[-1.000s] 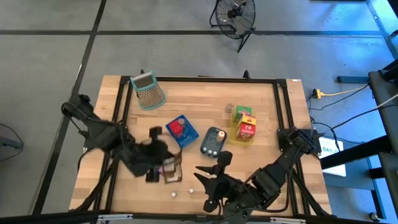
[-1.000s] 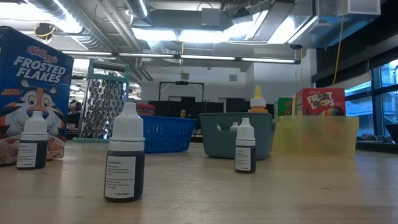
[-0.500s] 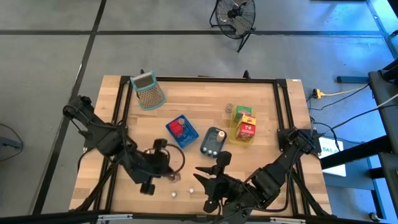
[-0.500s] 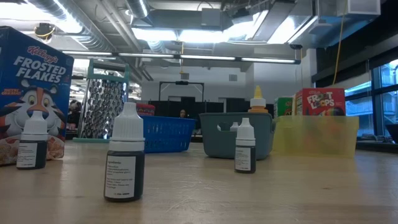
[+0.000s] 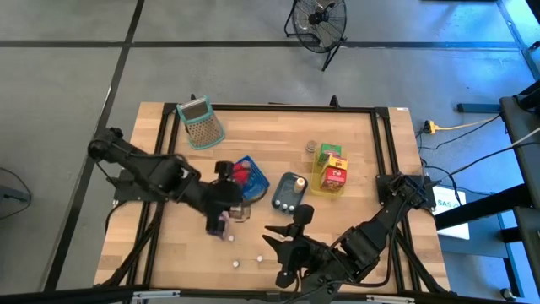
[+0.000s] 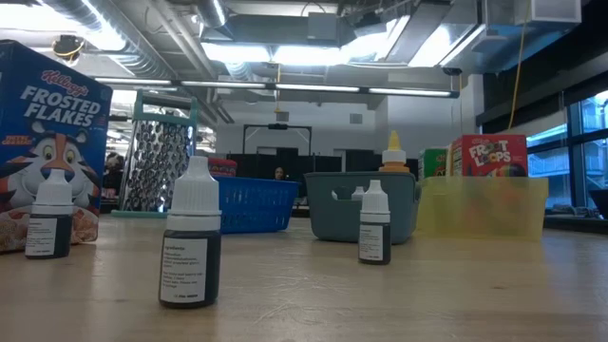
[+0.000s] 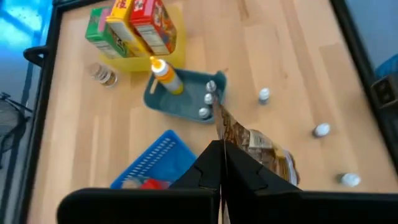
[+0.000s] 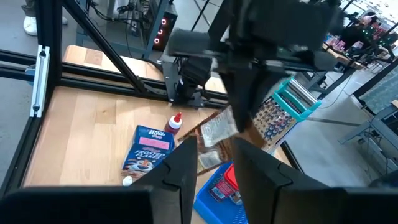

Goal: Pick & Place Kitchen Items
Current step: Put the orange seasoning pack into the blue bin

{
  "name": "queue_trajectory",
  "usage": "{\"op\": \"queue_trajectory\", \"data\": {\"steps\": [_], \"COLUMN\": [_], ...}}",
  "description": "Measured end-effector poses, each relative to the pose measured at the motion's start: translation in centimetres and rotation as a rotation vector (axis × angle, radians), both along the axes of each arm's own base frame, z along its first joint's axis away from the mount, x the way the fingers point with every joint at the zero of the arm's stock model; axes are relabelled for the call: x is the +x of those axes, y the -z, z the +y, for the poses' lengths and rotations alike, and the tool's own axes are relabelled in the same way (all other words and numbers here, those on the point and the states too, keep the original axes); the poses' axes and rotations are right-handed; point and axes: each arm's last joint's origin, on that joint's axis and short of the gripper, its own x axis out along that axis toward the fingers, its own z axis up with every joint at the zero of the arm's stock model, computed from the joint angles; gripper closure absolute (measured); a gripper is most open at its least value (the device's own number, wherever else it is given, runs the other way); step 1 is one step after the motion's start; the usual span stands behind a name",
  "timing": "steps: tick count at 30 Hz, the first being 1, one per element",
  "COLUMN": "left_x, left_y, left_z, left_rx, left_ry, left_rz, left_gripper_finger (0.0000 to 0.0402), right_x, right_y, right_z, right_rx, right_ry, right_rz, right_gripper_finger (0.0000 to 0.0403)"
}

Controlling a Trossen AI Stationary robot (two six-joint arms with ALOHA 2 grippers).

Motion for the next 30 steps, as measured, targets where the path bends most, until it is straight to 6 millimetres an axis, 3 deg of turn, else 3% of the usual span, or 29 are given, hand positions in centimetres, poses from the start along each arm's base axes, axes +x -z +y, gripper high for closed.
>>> {"op": "queue_trajectory", "data": {"steps": [11, 21, 30], "left_x": [1.3, 2.5, 3.4], "left_y": [0.1, 0.0, 3.6], "left_z": [3.6, 7.3, 11.1], "left_rx": [0.115, 0.059, 0.024], "left_ry": [0.173, 0.231, 0.270], "left_rz": [0.078, 0.063, 0.106], "left_gripper_finger": [0.0399, 0.0399, 0.0399], "right_x": [-0.1, -0.2, -0.4], "right_y": [0.2, 0.4, 0.7], "right_z": [0.1, -0.1, -0.3], "right_rx": [0.016, 0.020, 0.032], "right_ry": [-0.037, -0.022, -0.003], "right_rz": [0.035, 0.054, 0.068], "right_gripper_finger": [0.0300, 0.0300, 0.0300]}}
